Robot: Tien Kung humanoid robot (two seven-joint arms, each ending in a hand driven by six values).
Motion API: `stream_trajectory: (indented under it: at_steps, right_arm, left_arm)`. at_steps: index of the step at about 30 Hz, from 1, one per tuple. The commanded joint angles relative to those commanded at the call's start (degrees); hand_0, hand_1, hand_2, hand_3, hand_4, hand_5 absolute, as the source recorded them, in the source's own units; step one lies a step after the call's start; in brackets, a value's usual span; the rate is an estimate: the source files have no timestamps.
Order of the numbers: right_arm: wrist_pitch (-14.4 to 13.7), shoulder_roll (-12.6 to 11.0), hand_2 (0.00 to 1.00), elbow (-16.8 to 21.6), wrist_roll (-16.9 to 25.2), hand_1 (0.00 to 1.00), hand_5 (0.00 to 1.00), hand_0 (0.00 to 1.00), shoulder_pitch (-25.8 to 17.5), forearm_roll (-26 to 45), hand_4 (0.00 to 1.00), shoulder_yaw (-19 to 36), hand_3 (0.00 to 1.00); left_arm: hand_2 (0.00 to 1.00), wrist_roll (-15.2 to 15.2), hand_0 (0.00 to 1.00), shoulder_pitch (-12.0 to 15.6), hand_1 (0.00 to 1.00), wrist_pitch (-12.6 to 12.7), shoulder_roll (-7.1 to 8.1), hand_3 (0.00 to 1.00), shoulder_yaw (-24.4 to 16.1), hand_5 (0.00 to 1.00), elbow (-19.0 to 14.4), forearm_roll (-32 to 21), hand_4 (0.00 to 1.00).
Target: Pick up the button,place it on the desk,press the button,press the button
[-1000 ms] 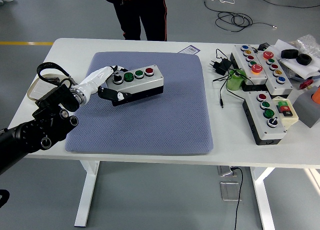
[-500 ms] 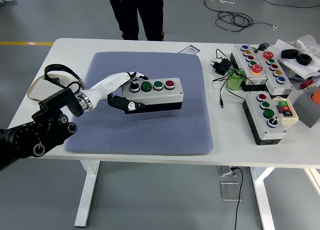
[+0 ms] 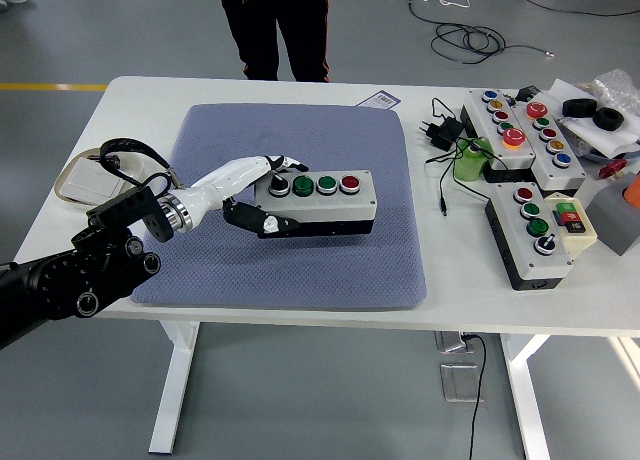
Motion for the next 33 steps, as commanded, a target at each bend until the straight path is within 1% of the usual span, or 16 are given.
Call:
stream_trajectory:
  at_steps: [3,9,10,15,16,21,22,25,27,28,33]
  right_arm:
    - [-0.02,0.0,0.548,0.0,0.02,0.508,0.358,0.643,0.02,0.07,0.244,-0.06,0.591]
    - [-0.01,0.01,0.548,0.0,0.02,0.508,0.357,0.642,0.09,-0.01,0.244,-0.04,0.591]
    - [-0.02,0.02,0.548,0.0,0.01,0.507,0.36,0.643,0.1,-0.03,0.245,-0.04,0.591]
    - [0.0,0.03,0.548,0.0,0.01,0.507,0.36,0.643,0.09,-0.05,0.245,-0.03,0.591]
    - [-0.01,0.03,0.548,0.0,0.01,0.507,0.36,0.643,0.08,-0.02,0.245,-0.05,0.591]
    - [-0.01,0.03,0.548,0.0,0.02,0.507,0.36,0.643,-0.01,0.06,0.245,-0.04,0.591]
    - [-0.01,0.03,0.548,0.0,0.02,0.508,0.361,0.643,-0.04,0.06,0.245,-0.04,0.592]
    - [-0.02,0.02,0.548,0.0,0.0,0.508,0.361,0.643,-0.16,0.13,0.245,-0.09,0.592]
    - [-0.02,0.02,0.548,0.0,-0.01,0.508,0.361,0.643,-0.22,0.15,0.245,-0.12,0.592]
    - [-0.02,0.01,0.548,0.0,-0.02,0.508,0.361,0.643,-0.28,0.12,0.245,-0.11,0.592]
    - [-0.03,0.0,0.548,0.0,-0.05,0.508,0.361,0.643,-0.44,0.22,0.245,-0.17,0.592]
  left_arm:
    - [0.092,-0.19,0.073,-0.02,0.064,0.22,-0.3,0.207,0.74,0.002,0.66,-0.61,0.219]
    - [0.095,-0.17,0.079,0.14,0.068,0.31,-0.57,0.214,1.66,0.002,0.87,-0.7,0.213]
    - [0.158,-0.17,0.167,0.16,0.142,0.33,-0.61,0.28,1.78,0.002,0.91,-0.7,0.176]
    - [0.158,1.71,0.167,0.26,0.142,1.02,-0.8,0.28,2.47,0.002,1.58,1.24,0.176]
    - [0.292,2.2,0.254,0.33,0.277,0.9,-0.8,0.411,2.49,0.002,1.66,1.6,0.208]
    - [0.292,3.59,0.254,0.55,0.277,0.11,-0.84,0.411,2.73,0.002,1.86,3.26,0.208]
    - [0.502,3.82,0.516,0.6,0.489,-0.08,-0.86,0.559,2.77,0.002,1.91,3.61,0.397]
    - [0.502,4.36,0.516,0.83,0.489,-0.63,-0.96,0.559,2.75,0.002,2.08,4.99,0.397]
    - [0.502,4.71,0.516,0.87,0.489,-0.81,-0.98,0.559,2.67,0.002,2.03,6.81,0.397]
    - [0.731,4.87,0.626,0.91,0.686,-0.78,-0.98,0.777,2.51,0.022,1.94,7.8,0.481]
    - [0.731,5.3,0.626,1.21,0.686,-0.95,-0.97,0.777,1.29,0.022,1.55,9.82,0.481]
